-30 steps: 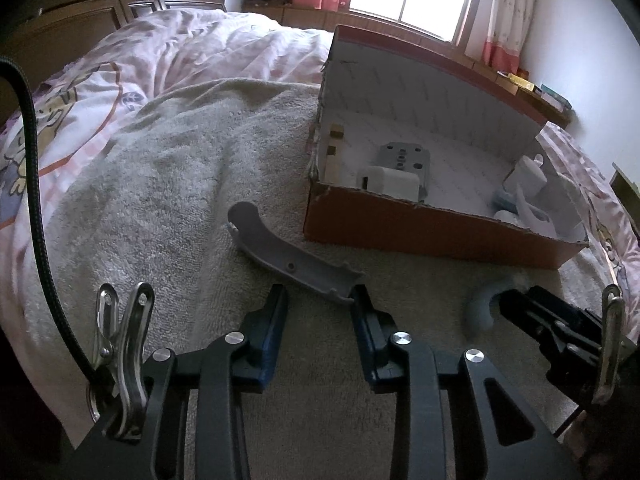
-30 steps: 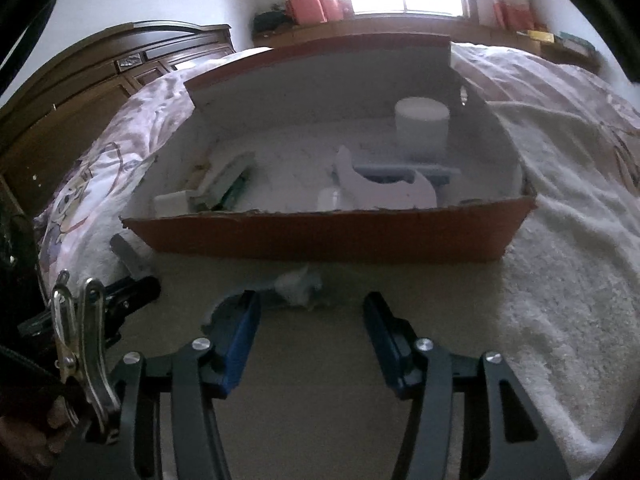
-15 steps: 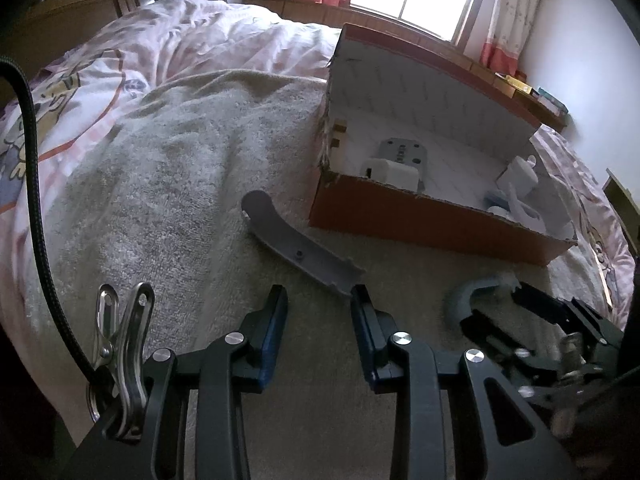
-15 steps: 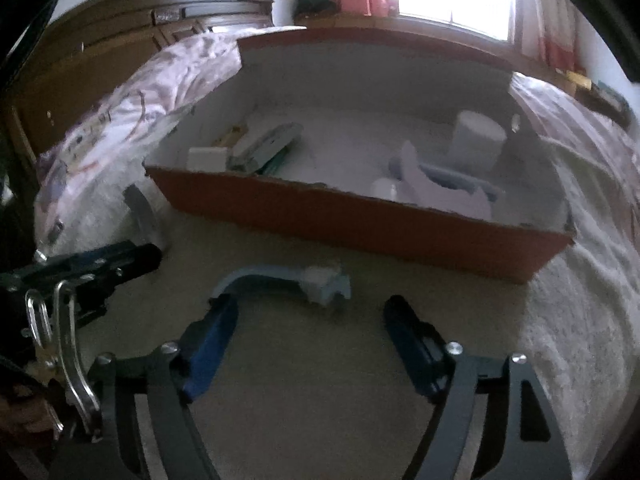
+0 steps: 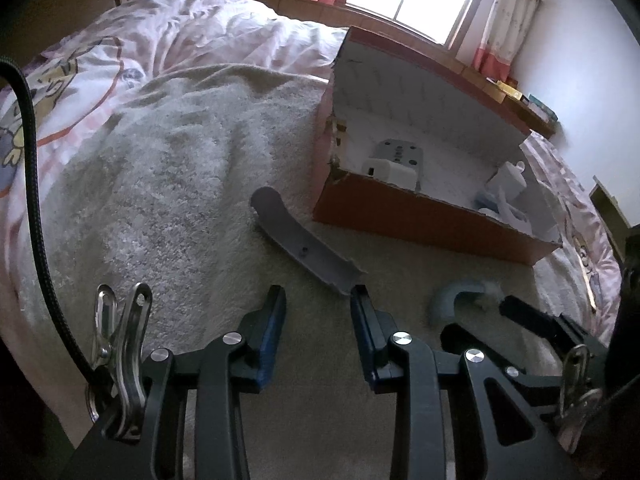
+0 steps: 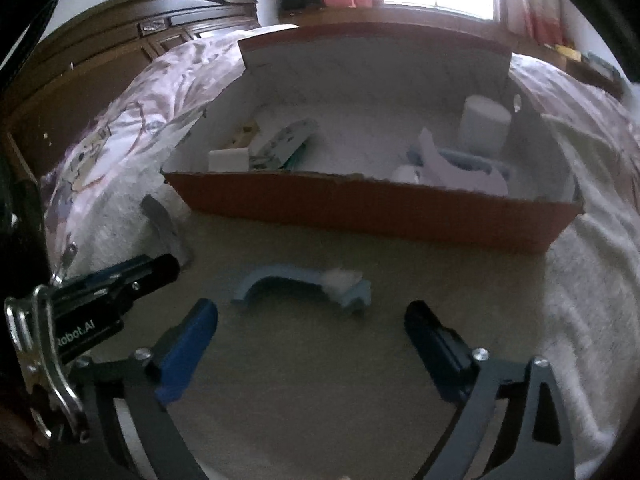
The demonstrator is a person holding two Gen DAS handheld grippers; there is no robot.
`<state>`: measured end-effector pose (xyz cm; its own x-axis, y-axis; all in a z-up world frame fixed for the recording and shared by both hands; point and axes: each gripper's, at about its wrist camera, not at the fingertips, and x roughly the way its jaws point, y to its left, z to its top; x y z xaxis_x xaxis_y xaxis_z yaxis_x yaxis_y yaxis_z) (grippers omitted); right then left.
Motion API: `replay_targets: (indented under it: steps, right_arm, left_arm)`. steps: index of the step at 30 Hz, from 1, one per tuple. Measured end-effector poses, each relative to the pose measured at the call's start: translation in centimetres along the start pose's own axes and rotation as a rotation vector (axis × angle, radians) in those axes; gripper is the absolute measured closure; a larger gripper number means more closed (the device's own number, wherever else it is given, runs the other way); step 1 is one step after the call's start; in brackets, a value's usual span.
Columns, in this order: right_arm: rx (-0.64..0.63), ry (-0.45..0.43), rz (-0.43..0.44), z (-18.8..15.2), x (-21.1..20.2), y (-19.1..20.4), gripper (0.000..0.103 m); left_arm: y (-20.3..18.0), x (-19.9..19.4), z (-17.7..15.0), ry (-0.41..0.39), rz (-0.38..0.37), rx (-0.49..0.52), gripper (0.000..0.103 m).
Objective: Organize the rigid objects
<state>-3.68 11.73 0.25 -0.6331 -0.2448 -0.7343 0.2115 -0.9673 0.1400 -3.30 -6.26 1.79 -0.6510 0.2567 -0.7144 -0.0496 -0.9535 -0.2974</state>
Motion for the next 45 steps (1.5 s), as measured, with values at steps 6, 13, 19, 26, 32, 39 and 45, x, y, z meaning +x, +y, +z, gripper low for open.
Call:
replay_targets:
  steps: [6,13,19,26,32,39,45]
  right_arm:
    - [-0.033,-0.010,-0.072,0.3,1.5,1.1,0.004]
    - [-0.021,-0.025,-0.136,0.5,1.4,0.5,0.024]
    - [-0.004,-0.025,-0.103,0.3,0.8,-0.2,0.024]
    - [0.005,-0.016,-0.108,-1.2,-1.0,-2.7,0.024]
    - [0.009,-0.025,-0.122,-3.0,-2.5,-4.8,0.024]
    - [0.021,-0.047,-0.088,-3.3,-3.1,-5.3,0.024]
    - [0.041,-0.057,-0.074,-3.3,-3.3,-6.0,0.024]
  left_arm:
    - [0.6,0.0,-0.2,0.000,-0.010,-0.016,0.069]
    - [0.5,0.0,-0.2,0.001,-0.007,-0.005,0.069]
    - [0.2,-0.1,-0.2,0.004,0.003,0.014,0.069]
    - [-0.2,0.0,-0.1,0.032,-0.024,0.021,0.069]
    - [-1.2,0.7,0.3,0.046,-0.010,0.009,0.056]
    - [-2.0,1.2,0.4,0.014,0.108,0.053,0.082]
    - [-2.5,0.0,-0.5,0.023,0.048,0.089,0.082]
